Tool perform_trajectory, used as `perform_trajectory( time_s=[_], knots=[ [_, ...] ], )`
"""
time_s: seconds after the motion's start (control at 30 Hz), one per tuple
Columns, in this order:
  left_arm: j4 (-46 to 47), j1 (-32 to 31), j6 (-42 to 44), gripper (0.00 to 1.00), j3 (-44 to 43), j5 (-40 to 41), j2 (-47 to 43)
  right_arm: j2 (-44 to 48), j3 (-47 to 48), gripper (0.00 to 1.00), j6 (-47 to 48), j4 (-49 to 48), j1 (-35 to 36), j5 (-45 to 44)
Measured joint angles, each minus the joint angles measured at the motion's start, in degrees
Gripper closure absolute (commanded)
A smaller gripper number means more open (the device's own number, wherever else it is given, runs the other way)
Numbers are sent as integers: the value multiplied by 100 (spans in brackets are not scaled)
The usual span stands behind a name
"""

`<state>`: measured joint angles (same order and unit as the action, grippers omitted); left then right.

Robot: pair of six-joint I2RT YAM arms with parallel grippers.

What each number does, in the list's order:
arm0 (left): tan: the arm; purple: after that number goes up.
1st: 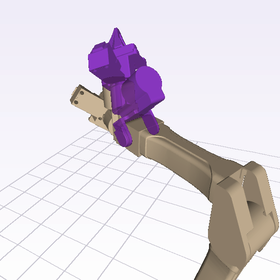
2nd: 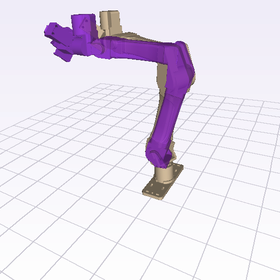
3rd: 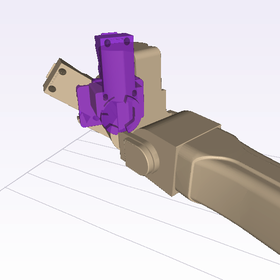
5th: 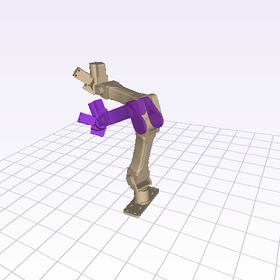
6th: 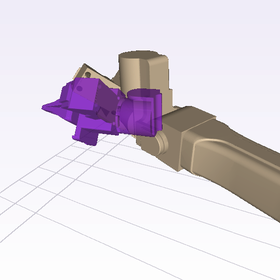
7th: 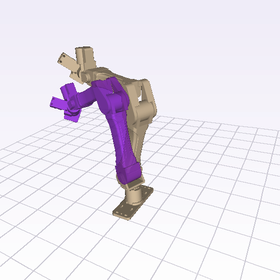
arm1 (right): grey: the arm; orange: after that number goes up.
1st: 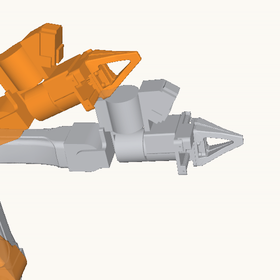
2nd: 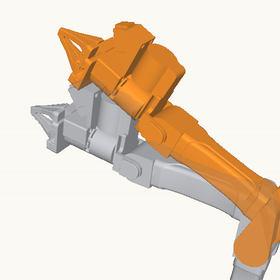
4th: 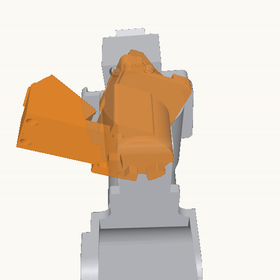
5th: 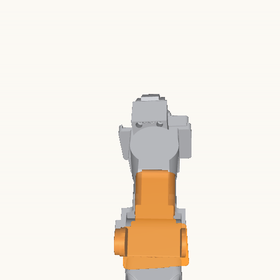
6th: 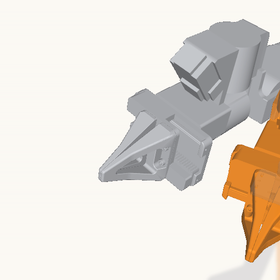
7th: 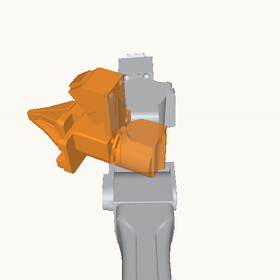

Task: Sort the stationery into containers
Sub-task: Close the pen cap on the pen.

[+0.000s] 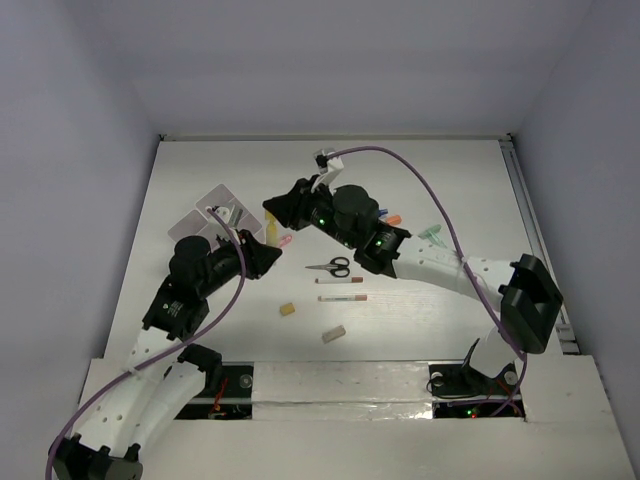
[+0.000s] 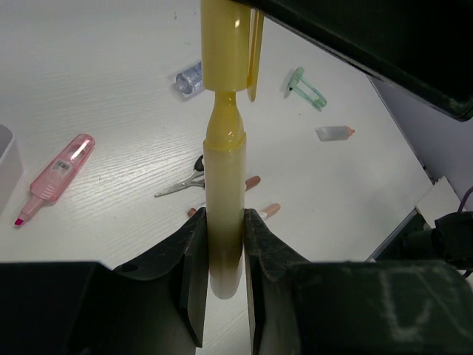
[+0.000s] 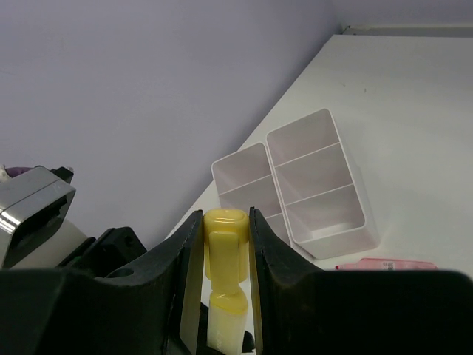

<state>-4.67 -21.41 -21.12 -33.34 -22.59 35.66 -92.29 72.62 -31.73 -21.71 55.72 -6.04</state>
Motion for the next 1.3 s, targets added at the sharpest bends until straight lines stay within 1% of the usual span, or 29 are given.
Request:
perform_trajectory(
  time_s=[0.37,0.83,1.3],
  knots=[
    [-153,0,0,100,0,310,-127,-81,168,100,177,374,208,-391],
    [-330,2,0,100,0,614,-236,-387,610,100,236,868,474,-841],
    [-520,-2,-17,100,0,734,-474,-391,815,100,31,1309,564,-780]
  ],
)
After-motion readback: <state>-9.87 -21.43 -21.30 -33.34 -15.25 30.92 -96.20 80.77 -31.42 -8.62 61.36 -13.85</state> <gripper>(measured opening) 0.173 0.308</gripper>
